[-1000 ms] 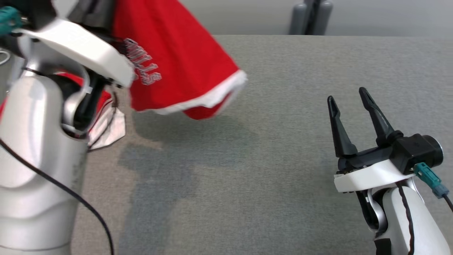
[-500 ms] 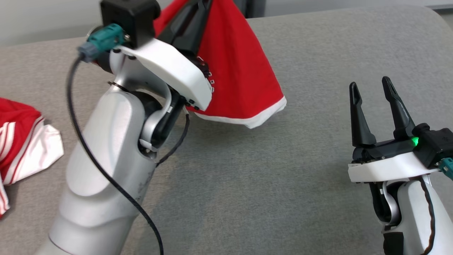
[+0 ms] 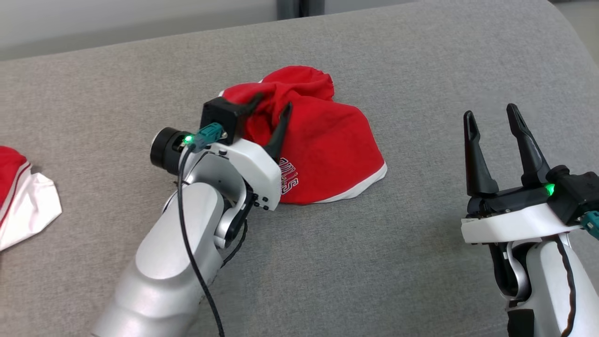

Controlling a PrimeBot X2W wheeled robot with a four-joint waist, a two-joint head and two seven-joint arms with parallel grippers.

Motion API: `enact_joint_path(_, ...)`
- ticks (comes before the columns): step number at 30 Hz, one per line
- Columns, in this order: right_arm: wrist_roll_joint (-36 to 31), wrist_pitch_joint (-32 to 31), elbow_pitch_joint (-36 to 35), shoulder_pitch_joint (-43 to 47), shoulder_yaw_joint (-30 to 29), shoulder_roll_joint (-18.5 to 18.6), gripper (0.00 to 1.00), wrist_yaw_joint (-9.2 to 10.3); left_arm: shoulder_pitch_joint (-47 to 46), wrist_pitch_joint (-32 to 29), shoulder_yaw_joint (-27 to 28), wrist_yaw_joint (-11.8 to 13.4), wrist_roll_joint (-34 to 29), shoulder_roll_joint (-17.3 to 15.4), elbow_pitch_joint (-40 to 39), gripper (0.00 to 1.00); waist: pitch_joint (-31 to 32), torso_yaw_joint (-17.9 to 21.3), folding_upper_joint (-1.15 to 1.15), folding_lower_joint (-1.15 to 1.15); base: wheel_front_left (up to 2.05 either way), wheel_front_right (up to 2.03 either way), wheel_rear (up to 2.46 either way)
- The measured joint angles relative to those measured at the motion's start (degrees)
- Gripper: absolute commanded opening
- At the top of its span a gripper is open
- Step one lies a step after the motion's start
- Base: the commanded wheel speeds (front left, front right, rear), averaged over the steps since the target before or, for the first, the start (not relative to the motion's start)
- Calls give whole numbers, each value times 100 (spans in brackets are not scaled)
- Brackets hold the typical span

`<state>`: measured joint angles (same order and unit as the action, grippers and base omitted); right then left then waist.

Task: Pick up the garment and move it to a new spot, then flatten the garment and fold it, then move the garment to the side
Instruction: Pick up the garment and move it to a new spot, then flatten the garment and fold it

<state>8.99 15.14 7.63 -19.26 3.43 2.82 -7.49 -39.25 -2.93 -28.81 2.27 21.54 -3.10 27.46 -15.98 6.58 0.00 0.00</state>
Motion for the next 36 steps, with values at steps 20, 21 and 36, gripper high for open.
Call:
enact_joint_path(20,15,0,589,582,-30,-8,100,-1,1309,1683,724,57,73,-1182,-570,100,762,-857,0,0,0,0,0)
enact_joint_path(21,34,-1,662,598,-47,-8,100,-1,1474,1720,749,78,71,-1196,-632,100,797,-902,0,0,0,0,0)
enact_joint_path(36,326,-1,1771,604,-426,-5,100,0,2738,1791,1281,104,-370,-498,-1333,100,889,-1490,0,0,0,0,0)
